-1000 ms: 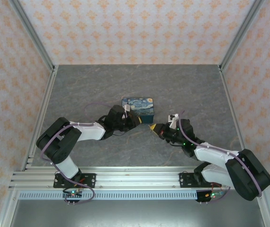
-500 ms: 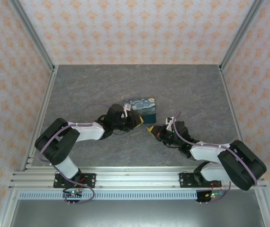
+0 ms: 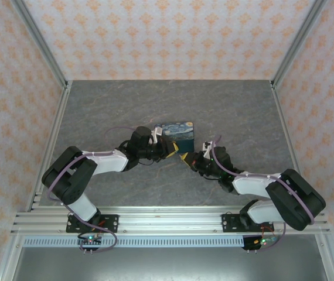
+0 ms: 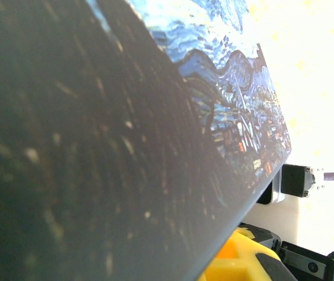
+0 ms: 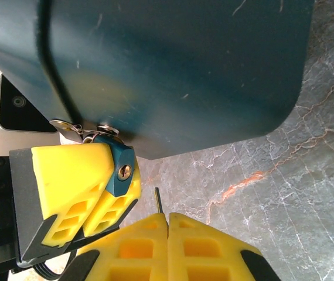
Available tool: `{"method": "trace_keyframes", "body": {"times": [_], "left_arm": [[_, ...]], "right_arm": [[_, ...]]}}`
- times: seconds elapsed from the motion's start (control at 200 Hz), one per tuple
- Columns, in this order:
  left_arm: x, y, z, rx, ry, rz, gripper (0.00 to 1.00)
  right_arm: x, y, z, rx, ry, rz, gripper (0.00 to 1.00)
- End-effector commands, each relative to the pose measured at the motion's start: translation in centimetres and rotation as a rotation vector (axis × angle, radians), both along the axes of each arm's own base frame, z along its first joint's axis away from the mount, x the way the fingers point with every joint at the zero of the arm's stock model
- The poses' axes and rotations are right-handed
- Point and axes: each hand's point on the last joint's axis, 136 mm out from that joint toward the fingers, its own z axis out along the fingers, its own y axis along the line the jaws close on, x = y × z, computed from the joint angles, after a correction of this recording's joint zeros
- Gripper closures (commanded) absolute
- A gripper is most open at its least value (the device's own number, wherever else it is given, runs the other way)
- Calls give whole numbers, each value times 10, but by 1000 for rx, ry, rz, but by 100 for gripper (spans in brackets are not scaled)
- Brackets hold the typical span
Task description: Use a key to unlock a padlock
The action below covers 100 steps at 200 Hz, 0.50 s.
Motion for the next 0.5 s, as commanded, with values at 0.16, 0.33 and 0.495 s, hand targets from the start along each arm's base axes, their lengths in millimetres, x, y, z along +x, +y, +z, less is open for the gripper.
{"method": "trace_keyframes", "body": {"times": [0.16, 0.33, 0.495], "left_arm": [[5, -7, 34, -66, -72, -24, 100], [5, -7, 33, -61, -72, -24, 100], [4, -7, 33, -55, -73, -29, 100]], "right_arm": [[15, 11, 22, 25, -74, 4, 100], [20, 15, 25, 29, -79, 8, 100], [22, 16, 25, 27, -81, 9, 100]]}}
